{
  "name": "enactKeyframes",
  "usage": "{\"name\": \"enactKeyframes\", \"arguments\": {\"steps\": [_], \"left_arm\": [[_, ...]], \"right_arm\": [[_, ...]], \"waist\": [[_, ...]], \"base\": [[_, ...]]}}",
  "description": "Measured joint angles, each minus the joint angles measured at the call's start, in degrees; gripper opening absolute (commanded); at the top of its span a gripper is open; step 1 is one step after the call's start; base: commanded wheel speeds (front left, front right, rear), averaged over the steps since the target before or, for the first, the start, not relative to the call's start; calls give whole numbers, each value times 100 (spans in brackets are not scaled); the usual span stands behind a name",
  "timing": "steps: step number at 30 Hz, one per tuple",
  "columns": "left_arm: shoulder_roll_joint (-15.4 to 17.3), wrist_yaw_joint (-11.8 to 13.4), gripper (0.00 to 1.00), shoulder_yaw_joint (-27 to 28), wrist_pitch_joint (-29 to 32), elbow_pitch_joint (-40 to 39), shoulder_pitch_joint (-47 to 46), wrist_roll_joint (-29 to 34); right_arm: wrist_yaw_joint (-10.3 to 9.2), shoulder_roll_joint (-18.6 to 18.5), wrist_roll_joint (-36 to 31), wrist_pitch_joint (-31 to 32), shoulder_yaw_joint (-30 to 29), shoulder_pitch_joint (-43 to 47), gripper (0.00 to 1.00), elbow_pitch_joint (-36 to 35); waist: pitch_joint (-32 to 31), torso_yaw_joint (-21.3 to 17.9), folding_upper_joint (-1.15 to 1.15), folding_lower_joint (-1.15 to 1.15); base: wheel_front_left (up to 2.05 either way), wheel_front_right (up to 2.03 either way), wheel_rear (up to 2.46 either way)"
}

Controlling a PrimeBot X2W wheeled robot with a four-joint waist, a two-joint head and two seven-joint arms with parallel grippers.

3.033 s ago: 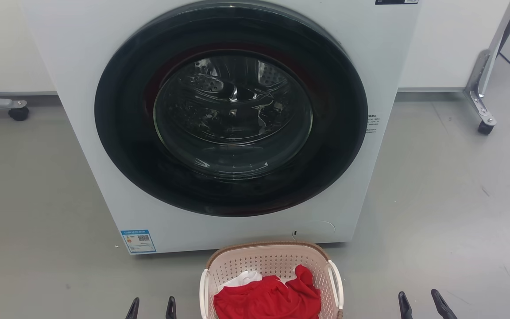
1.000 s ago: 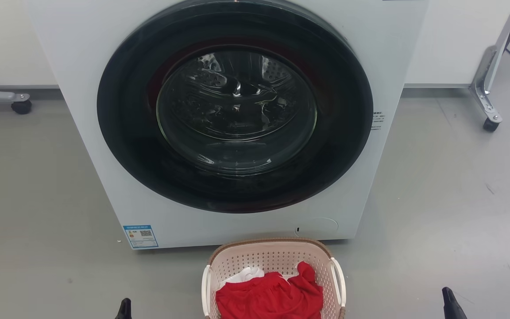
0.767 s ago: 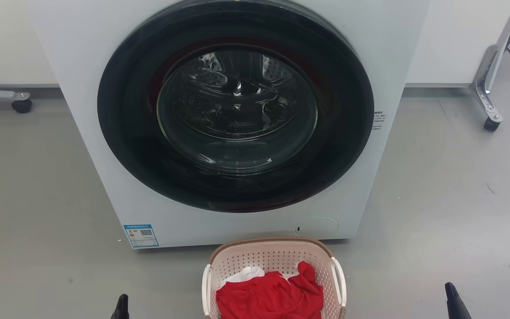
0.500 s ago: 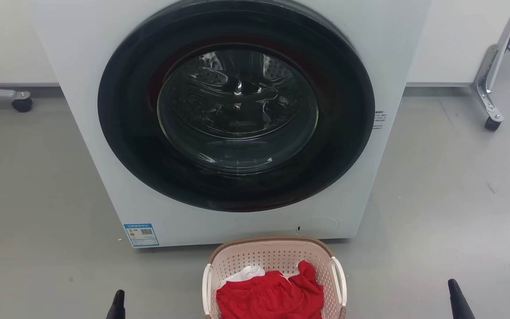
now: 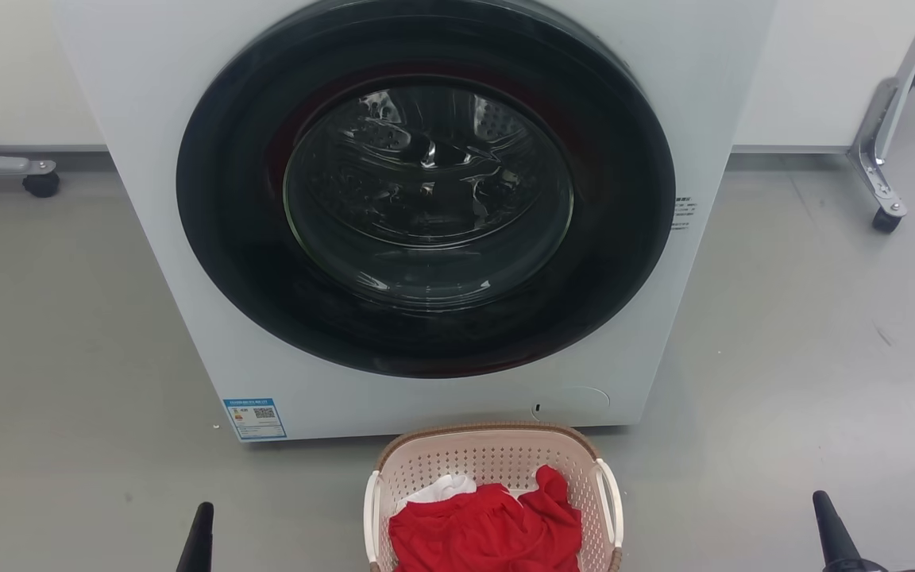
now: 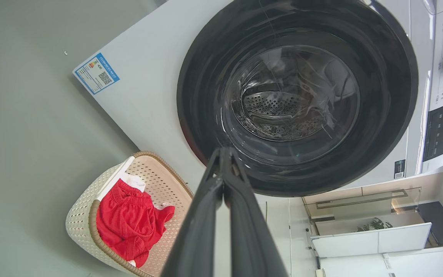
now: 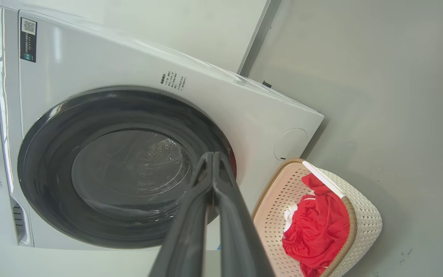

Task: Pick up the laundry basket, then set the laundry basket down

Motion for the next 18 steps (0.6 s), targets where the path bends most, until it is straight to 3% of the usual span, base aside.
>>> {"name": "enactKeyframes", "arguments": {"steps": [18], "left_arm": [[-47,-297,0,345,350,144,-257,-1376]], "right_arm": [[261,168,1303,352,-447,-238,0,175]], "waist": [[31,20,0,0]], "base": [[0,0,0]]}}
